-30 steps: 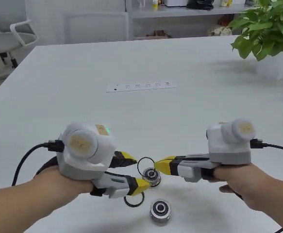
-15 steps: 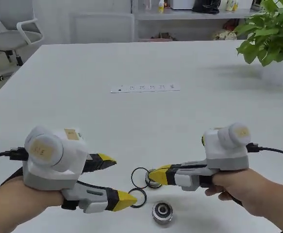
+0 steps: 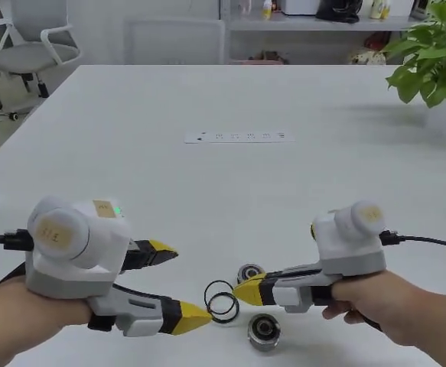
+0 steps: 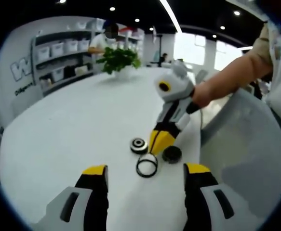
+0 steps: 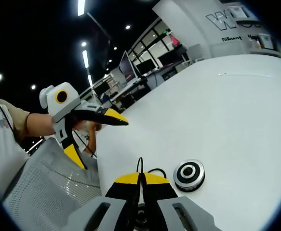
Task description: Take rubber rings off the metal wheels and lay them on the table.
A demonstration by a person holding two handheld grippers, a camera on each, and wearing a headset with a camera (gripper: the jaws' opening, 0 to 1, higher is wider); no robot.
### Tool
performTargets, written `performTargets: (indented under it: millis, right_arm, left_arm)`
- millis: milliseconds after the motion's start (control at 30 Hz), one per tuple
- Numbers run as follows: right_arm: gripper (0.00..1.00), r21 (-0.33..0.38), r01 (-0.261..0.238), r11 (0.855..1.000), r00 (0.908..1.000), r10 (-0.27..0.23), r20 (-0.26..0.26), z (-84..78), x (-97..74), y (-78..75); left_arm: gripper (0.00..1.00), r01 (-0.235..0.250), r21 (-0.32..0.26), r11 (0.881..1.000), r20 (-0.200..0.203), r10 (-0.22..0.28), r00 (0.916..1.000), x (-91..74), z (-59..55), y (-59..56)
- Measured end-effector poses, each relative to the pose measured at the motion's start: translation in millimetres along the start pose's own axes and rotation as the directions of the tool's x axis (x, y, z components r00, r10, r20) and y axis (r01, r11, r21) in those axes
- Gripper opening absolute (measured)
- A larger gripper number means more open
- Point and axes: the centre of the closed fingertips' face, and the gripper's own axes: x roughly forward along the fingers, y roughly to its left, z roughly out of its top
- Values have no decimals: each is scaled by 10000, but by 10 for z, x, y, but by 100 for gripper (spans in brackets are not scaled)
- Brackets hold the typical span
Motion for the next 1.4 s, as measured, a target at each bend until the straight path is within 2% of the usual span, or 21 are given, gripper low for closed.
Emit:
performTargets:
  millis: [500,733,967,1167,1400]
  right_arm:
    - [0,172,290,9994,9987,-282,-417,-117,32,-131]
    - [0,26,446,9990,9972,-443,-601,-157,27,-162]
    - [4,-191,502,9986,9956,-516,-777,-190,15,-172]
    - [6,-214,520,9984,9960,-534,-718,-178,-23,-168]
    - [7,-279,536,9982,9981,-545,-301,-48,-137,-158]
  left_arm:
    - [63,-103,-105,9999,-142,101,9998,-29,-85,43]
    - [62,-54,-172,9998,-160,51,9999,0,-90,46]
    - [62,4,-197,9998,-248,-9,9997,10,-104,30]
    - [61,24,-163,9999,-326,-29,9995,31,-125,41]
    - [61,-20,-184,9998,-320,14,9995,43,-106,86]
